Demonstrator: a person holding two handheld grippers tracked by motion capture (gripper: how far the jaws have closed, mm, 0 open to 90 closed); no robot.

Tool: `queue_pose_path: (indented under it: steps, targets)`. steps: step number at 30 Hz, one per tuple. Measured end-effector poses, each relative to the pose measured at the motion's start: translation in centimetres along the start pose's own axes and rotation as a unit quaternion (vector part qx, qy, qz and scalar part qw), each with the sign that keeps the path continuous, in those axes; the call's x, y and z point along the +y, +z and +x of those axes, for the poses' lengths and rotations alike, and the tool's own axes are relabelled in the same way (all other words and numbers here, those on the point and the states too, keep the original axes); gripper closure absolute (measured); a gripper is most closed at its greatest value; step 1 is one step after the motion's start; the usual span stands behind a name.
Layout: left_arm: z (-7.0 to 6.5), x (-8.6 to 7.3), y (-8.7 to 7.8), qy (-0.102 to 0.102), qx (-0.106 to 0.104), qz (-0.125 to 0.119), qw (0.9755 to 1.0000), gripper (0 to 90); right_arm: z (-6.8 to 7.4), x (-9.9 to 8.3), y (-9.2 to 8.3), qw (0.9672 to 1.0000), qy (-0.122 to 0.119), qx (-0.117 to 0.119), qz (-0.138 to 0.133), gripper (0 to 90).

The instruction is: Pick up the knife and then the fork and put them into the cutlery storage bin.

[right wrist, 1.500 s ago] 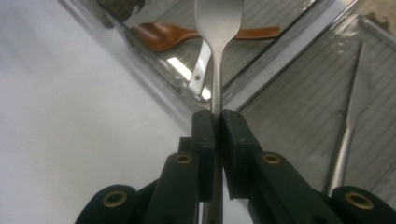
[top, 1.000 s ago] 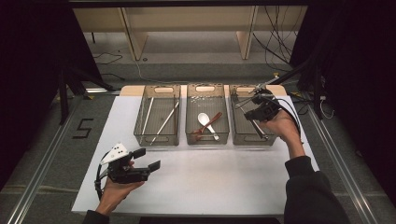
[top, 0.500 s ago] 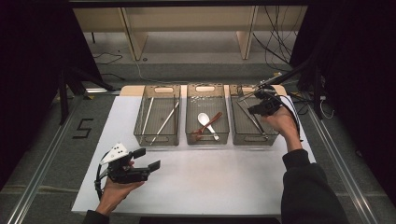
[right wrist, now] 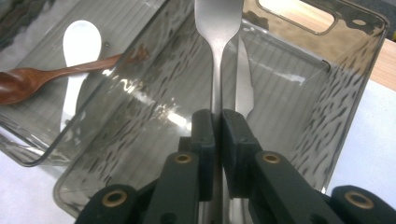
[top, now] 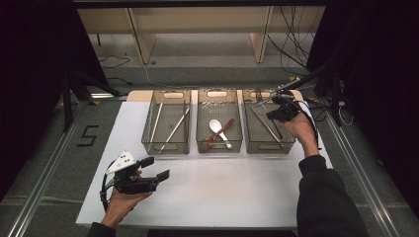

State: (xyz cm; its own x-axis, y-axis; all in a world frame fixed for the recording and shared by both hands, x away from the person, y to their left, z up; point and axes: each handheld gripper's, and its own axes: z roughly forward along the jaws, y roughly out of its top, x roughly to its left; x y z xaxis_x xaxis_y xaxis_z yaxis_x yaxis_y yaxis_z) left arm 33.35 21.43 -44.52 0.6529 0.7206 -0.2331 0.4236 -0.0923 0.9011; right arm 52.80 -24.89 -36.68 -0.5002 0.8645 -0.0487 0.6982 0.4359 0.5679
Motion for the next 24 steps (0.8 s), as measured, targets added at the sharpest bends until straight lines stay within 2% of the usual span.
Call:
queue_pose_path:
  steps: [12, 24]
  targets:
    - [0.0, 0.0, 0.0, 0.000, 0.000, -0.001, 1.0000, 16.7, -0.9, -1.6, 1.1, 0.9998, 0.005, -0.012, 0.014, 84.4]
    - [-0.1, 0.0, 0.0, 0.001, -0.001, -0.002, 1.0000, 16.7, -1.0, -2.3, 1.7, 0.9996, 0.005, -0.018, 0.021, 84.3]
